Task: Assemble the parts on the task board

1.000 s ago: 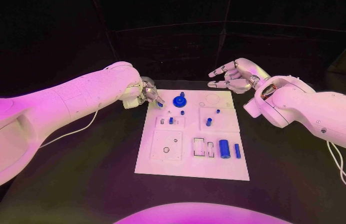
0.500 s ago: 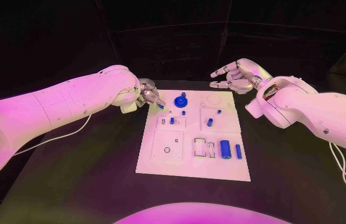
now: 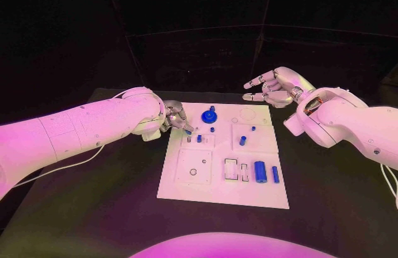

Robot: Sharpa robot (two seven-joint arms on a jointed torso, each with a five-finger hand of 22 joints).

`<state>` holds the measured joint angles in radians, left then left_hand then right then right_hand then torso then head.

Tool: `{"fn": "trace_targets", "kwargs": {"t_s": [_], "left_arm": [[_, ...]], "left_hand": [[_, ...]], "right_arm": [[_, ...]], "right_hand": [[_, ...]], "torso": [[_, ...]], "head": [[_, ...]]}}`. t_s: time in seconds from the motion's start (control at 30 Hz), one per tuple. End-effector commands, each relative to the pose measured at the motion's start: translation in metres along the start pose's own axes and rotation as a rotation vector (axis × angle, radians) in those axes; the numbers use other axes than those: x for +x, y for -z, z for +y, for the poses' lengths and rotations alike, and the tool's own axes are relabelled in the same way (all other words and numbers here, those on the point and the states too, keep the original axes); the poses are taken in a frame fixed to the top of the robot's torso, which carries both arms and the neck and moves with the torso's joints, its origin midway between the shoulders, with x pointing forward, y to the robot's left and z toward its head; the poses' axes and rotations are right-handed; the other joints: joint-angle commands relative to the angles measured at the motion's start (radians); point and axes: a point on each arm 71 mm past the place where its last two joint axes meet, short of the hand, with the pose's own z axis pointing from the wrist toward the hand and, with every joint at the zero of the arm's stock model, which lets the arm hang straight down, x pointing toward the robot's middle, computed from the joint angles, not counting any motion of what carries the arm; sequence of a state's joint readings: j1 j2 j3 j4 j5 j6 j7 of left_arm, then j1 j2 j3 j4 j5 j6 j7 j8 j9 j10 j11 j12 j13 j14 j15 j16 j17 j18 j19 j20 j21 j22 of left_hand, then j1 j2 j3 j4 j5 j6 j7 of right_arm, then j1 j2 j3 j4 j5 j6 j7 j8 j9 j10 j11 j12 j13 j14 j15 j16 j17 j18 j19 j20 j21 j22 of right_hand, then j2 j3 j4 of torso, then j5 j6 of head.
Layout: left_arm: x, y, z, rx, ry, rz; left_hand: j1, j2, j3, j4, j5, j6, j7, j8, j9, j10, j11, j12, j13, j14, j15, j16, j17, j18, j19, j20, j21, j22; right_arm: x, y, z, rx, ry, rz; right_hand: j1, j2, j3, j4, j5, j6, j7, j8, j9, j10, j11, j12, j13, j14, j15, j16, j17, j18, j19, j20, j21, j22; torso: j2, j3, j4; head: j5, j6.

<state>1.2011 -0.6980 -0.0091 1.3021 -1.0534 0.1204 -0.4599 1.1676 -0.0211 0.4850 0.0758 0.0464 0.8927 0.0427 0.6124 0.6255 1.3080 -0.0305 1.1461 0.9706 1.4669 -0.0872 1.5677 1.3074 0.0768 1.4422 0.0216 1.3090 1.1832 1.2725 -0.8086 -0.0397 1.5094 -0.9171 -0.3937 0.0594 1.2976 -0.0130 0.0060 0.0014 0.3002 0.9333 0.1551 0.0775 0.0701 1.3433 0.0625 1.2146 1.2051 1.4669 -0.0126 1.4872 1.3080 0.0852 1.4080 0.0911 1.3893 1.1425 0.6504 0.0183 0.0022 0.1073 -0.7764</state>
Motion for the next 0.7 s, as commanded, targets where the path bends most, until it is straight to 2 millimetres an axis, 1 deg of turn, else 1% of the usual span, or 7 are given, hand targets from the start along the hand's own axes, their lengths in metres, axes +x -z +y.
{"fn": "trace_targets", "kwargs": {"t_s": [0.03,0.17,0.4,0.53,0.7], "left_arm": [[0.001,0.0,0.0,-0.026,-0.032,-0.017],[0.006,-0.001,0.001,-0.037,-0.05,0.01],[0.016,-0.002,0.002,-0.047,-0.089,0.059],[0.018,-0.001,0.002,-0.048,-0.099,0.071],[0.02,-0.001,0.002,-0.048,-0.106,0.08]], "left_hand": [[-0.002,0.003,0.11,-0.101,0.002,0.005,0.001,0.004,0.002,0.005,0.002,0.004,0.0,0.104,0.001,0.003,0.263,0.004,0.002,0.001,0.001,0.0],[-0.002,0.003,0.11,-0.101,0.002,0.005,0.001,0.004,0.002,0.005,0.001,0.003,-0.001,0.104,0.001,0.003,0.263,0.004,0.002,0.001,0.001,0.0],[-0.002,0.001,0.114,-0.104,0.002,0.004,0.0,0.005,0.003,0.005,0.001,0.002,-0.003,0.104,0.0,0.003,0.263,0.005,0.002,0.001,0.0,-0.001],[-0.001,0.001,0.115,-0.104,0.002,0.004,0.0,0.005,0.003,0.005,0.001,0.002,-0.003,0.104,0.0,0.003,0.263,0.005,0.002,0.001,0.0,-0.001],[-0.001,0.001,0.115,-0.104,0.002,0.004,0.0,0.005,0.003,0.005,0.001,0.002,-0.003,0.104,0.0,0.003,0.263,0.005,0.002,0.001,0.0,-0.001]], "right_arm": [[0.0,0.0,0.001,-0.006,-0.002,0.005],[0.0,0.0,0.001,-0.005,-0.002,0.005],[0.0,-0.001,0.001,-0.005,-0.002,0.006],[0.0,-0.001,0.001,-0.005,-0.002,0.006],[0.0,0.0,0.001,-0.005,-0.002,0.006]], "right_hand": [[0.002,0.011,-0.005,-0.001,0.004,0.005,-0.002,0.005,-0.001,-0.008,0.001,-0.005,-0.001,0.063,-0.002,-0.004,0.069,-0.004,-0.007,-0.002,-0.004,-0.001],[0.002,0.011,-0.005,-0.001,0.004,0.005,-0.002,0.005,-0.001,-0.008,0.001,-0.005,-0.001,0.063,-0.002,-0.004,0.069,-0.004,-0.007,-0.002,-0.004,-0.001],[0.002,0.011,-0.005,-0.001,0.004,0.005,-0.002,0.005,-0.001,-0.008,0.001,-0.005,-0.001,0.063,-0.002,-0.004,0.069,-0.004,-0.007,-0.002,-0.004,-0.001],[0.002,0.011,-0.005,-0.001,0.004,0.005,-0.002,0.005,-0.001,-0.008,0.001,-0.005,-0.001,0.063,-0.002,-0.004,0.069,-0.004,-0.007,-0.002,-0.004,-0.001],[0.002,0.011,-0.005,-0.001,0.004,0.005,-0.002,0.005,-0.001,-0.008,0.001,-0.005,-0.001,0.063,-0.002,-0.004,0.069,-0.004,-0.007,-0.002,-0.004,-0.001]], "torso": [[0.001,0.0004,-0.0028],[0.0,0.0005,-0.002],[0.001,0.0011,-0.0019],[0.0,0.0002,-0.0024],[0.0,0.0009,-0.0023]], "head": [[0.001,-0.002],[0.0,-0.004],[0.002,-0.005],[0.003,-0.006],[0.002,-0.005]]}}
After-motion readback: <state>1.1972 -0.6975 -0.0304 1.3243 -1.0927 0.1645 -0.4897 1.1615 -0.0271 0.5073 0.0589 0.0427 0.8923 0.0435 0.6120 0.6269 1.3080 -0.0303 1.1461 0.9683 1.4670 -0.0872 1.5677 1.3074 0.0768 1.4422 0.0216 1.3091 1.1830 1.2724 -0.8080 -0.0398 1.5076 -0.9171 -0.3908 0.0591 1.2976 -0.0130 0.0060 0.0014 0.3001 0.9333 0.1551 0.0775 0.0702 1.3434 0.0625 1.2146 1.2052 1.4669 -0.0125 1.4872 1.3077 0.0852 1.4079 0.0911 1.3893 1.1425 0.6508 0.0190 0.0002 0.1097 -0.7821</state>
